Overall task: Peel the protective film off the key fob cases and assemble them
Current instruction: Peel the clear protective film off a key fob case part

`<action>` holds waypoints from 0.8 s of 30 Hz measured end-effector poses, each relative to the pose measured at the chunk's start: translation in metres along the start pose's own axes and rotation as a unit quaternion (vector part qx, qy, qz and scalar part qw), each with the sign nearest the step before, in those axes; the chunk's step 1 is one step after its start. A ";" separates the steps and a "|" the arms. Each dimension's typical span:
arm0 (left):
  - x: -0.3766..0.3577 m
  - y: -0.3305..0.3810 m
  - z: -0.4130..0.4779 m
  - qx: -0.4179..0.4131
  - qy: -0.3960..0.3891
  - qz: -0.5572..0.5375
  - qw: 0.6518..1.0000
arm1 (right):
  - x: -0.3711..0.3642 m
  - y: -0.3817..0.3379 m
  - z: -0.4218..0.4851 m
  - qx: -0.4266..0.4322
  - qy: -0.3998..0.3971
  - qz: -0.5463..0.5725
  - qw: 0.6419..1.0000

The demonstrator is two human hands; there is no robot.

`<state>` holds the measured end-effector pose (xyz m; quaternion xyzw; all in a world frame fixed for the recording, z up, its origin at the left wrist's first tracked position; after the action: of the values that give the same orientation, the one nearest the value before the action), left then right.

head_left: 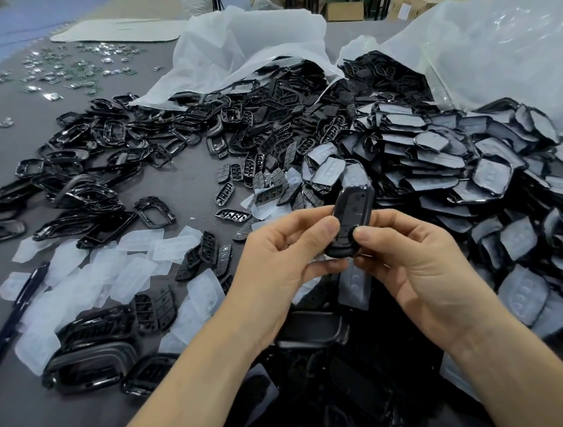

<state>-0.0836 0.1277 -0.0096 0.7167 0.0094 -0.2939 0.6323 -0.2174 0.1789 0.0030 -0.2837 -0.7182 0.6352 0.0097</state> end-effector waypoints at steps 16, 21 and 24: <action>0.000 -0.002 -0.003 -0.292 0.040 0.391 0.872 | 0.006 -0.004 0.004 -0.021 -0.045 0.081 0.995; -0.001 -0.002 -0.004 -0.399 0.043 0.504 0.765 | 0.007 -0.008 0.003 0.070 -0.004 -0.064 0.996; -0.003 -0.001 -0.004 -0.416 0.031 0.514 0.750 | 0.011 -0.007 0.006 0.133 0.034 -0.159 0.978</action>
<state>-0.0845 0.1329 -0.0090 0.2885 -0.2192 0.1311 0.9228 -0.2317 0.1783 0.0048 -0.1840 -0.6621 0.7056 0.1728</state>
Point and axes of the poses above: each hand's wrist, its own z-axis towards the middle knuckle, its own x-axis out of the back of the hand, y = z × x, the point moved 1 cm from there along z, towards the middle knuckle, and after that the axes turned 8 degrees about y, right-handed, at the moved point
